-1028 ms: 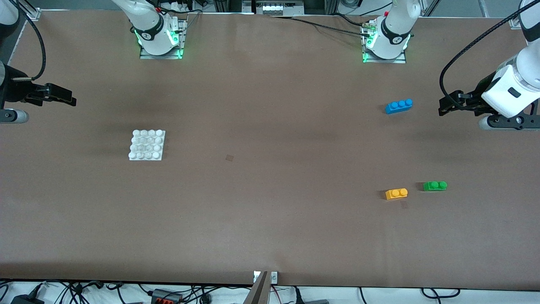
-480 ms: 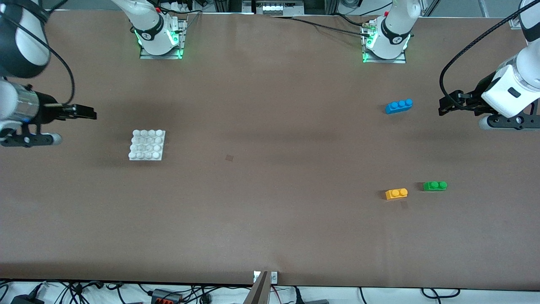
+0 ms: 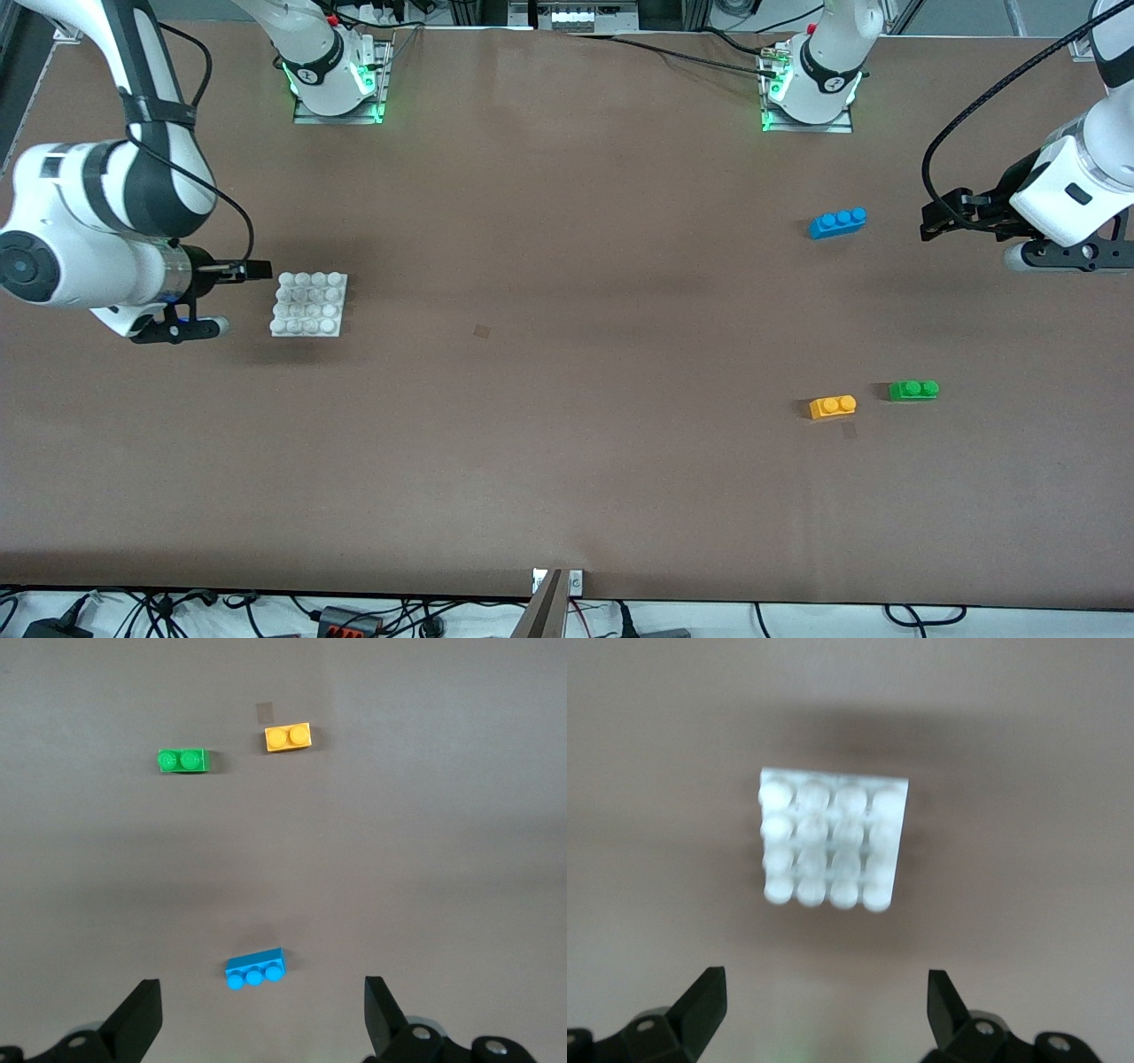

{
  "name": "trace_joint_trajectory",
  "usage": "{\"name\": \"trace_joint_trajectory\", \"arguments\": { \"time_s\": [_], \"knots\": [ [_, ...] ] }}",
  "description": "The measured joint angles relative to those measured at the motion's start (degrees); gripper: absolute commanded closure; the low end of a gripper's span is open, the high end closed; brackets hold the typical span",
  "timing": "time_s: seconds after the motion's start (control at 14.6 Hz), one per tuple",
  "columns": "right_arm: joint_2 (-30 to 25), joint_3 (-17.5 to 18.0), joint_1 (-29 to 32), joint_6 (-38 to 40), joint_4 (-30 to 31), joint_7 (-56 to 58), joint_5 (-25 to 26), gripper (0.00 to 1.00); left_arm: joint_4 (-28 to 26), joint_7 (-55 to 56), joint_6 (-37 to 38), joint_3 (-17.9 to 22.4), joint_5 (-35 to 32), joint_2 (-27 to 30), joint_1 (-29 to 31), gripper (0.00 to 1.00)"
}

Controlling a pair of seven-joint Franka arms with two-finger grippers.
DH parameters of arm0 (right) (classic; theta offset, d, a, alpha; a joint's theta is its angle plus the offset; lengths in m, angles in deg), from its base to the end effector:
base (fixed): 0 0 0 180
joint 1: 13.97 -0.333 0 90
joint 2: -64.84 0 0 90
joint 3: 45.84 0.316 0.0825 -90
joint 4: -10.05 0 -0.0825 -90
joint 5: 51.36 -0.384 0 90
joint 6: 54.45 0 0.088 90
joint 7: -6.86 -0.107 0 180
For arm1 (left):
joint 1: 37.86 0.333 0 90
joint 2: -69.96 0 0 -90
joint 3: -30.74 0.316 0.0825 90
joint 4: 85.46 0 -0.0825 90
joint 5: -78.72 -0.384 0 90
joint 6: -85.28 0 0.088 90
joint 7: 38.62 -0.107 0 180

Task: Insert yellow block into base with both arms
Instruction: 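Move the right gripper over the white base plate and lower it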

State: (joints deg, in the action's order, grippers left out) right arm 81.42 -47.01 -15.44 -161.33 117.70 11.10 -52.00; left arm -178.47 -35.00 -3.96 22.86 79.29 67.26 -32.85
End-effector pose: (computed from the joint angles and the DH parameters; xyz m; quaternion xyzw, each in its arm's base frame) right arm 0.5852 0.0044 0.3362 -0.9879 -0.0367 0.1506 0.0073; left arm 0.5622 -0.0276 0.5727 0.9984 0.0066 -0.0566 0.0050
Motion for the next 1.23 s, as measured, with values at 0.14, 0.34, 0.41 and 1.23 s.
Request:
{"name": "trace_joint_trajectory", "arguments": {
  "time_s": [0.14, 0.34, 0.41, 1.23],
  "knots": [
    [-0.2, -0.3, 0.1, -12.2, 6.7, 0.0, 0.0, 0.0, 0.0, 0.0, 0.0, 0.0, 0.0, 0.0, 0.0, 0.0],
    [0.0, -0.4, 0.1, -34.6, 19.1, 0.0, 0.0, 0.0, 0.0, 0.0, 0.0, 0.0, 0.0, 0.0, 0.0, 0.0],
    [0.5, -0.4, 0.1, -41.4, 23.0, 0.0, 0.0, 0.0, 0.0, 0.0, 0.0, 0.0, 0.0, 0.0, 0.0, 0.0],
    [2.9, -0.5, 0.2, -50.6, 27.4, -0.2, -0.1, 0.51, 0.0, 0.0, 0.1, 0.0, 0.0, 0.0, 0.0, 0.0]
  ]
}}
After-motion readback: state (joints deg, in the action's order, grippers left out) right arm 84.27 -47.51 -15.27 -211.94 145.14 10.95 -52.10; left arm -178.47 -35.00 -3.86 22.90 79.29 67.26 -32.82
